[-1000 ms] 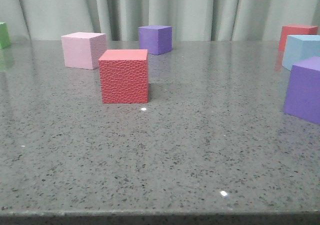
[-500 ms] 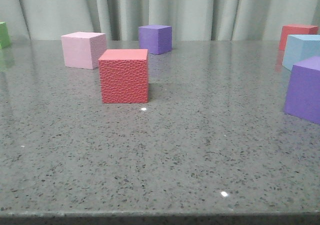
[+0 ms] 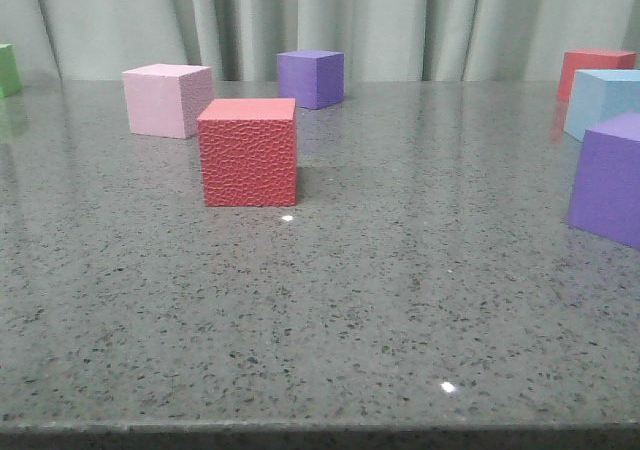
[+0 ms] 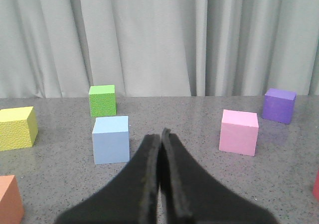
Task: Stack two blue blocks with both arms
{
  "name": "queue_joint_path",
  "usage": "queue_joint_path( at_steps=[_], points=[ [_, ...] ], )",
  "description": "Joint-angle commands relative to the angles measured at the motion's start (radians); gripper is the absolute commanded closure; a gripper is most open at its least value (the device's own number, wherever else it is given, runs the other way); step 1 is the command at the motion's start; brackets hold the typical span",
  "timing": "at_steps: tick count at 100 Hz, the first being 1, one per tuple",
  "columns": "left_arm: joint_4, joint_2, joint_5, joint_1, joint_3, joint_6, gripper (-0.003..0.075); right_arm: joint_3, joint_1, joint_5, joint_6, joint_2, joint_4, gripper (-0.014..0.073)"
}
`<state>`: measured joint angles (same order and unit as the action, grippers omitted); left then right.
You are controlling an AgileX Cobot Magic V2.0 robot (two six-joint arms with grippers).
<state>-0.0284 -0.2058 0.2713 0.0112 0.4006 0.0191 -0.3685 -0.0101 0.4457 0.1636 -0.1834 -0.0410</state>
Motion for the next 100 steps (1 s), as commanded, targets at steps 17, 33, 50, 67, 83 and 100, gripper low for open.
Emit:
queue_joint_path(
  at_steps=[17, 33, 50, 67, 83, 100],
  points=[
    [-0.011, -0.193, -0.063, -0.002, 0.132, 0.007, 0.0738, -0.153, 0.006, -0.019, -0.003, -0.172, -0.003, 0.0704],
    [-0.011, -0.283, -0.063, -0.002, 0.173, 0.007, 0.0716, -0.201, 0.006, -0.019, -0.003, -0.258, -0.003, 0.0703],
    [-0.011, -0.315, -0.081, -0.002, 0.196, 0.007, 0.0488, -0.216, 0.006, -0.020, -0.003, -0.295, -0.003, 0.0523],
    [-0.011, -0.315, -0.095, -0.002, 0.196, 0.007, 0.0261, -0.216, 0.006, -0.018, -0.003, -0.295, -0.003, 0.0217],
    [-0.011, -0.315, -0.093, -0.002, 0.196, 0.007, 0.0181, -0.216, 0.006, 0.008, -0.003, -0.295, -0.001, 0.0075],
    [-0.011, -0.315, -0.092, -0.002, 0.196, 0.007, 0.0155, -0.216, 0.006, 0.041, -0.003, -0.295, -0.001, 0.0071]
  ],
)
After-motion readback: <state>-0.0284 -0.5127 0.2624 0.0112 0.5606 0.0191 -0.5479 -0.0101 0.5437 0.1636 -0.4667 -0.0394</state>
